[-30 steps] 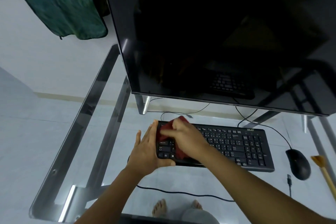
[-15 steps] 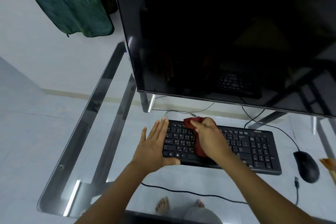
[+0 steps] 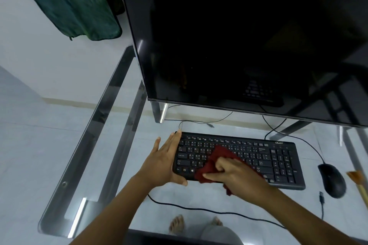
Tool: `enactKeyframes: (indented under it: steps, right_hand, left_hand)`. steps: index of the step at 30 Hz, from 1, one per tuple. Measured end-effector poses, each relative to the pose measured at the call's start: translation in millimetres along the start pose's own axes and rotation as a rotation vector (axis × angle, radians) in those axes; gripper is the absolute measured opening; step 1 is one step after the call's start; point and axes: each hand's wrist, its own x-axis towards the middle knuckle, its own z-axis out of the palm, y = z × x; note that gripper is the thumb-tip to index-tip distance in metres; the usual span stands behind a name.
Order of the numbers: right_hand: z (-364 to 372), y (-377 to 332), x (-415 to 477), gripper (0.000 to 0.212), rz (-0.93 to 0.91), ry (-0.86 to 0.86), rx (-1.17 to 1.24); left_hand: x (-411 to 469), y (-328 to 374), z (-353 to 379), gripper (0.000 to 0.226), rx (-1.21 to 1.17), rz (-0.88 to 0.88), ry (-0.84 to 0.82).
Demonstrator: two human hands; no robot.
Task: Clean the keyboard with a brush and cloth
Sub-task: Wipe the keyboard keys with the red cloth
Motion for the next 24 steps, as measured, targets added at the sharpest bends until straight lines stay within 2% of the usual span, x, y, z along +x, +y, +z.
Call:
enactKeyframes:
  steps: [3,4,5,7,9,11,12,14,16,17,19,20,21,22,24]
  right_hand:
    - [8,12,-13,0.075,0.061,-0.022,-0.037]
    - [9,8,-11,0.084,0.1,-0.02,-0.024]
    - [14,4,-4,0.081,0.073,0.02,-0.012]
    - [22,-11,11,0.062,0.016,0.11,0.001]
    - [28,-21,18,0.052,-0.018,0.125,0.098]
    - [22,-13,22,0.026,0.016,0.178,0.048]
    - [14,-7,22,0.016,0.115,0.226,-0.025]
    - [3,9,27,0.023,0.469,0.383,0.055]
    - [5,9,40,0.035,0.599,0.471,0.027]
    - [6,-4,49,0.037,0.61,0.45,0.076]
    - [8,-34,68,0.028,0.47,0.427,0.15]
    - [9,-47,74,0.025,0.379,0.353,0.208]
    - [8,-52,80,0.028,0.256,0.337,0.177]
    - [5,-49,85,0.034,0.209,0.344,0.126]
    - [1,-23,91,0.037,0.355,0.417,0.078]
  left_hand:
    - [1,3,0,0.144,0.006,0.006,-0.013]
    - [1,4,0,0.144,0.009,0.006,-0.016]
    - [1,4,0,0.144,0.012,0.007,-0.018]
    - [1,4,1,0.145,0.01,0.01,-0.013]
    - [1,5,0,0.144,-0.001,0.004,-0.01]
    - [2,6,-1,0.144,-0.007,-0.002,-0.016]
    - [2,7,-1,0.143,-0.001,-0.003,-0.016]
    - [1,8,-1,0.143,0.01,-0.003,-0.012]
    - [1,8,-1,0.142,0.0,-0.008,-0.012]
    - [1,8,-1,0.143,-0.003,-0.013,-0.012]
    - [2,8,-2,0.144,0.003,-0.011,-0.019]
    - [1,8,-2,0.144,-0.001,-0.01,-0.027]
    - [1,8,-2,0.145,-0.012,-0.012,-0.029]
    - [2,8,-2,0.145,-0.021,-0.016,-0.03]
    - [2,8,-2,0.147,-0.042,-0.028,-0.036]
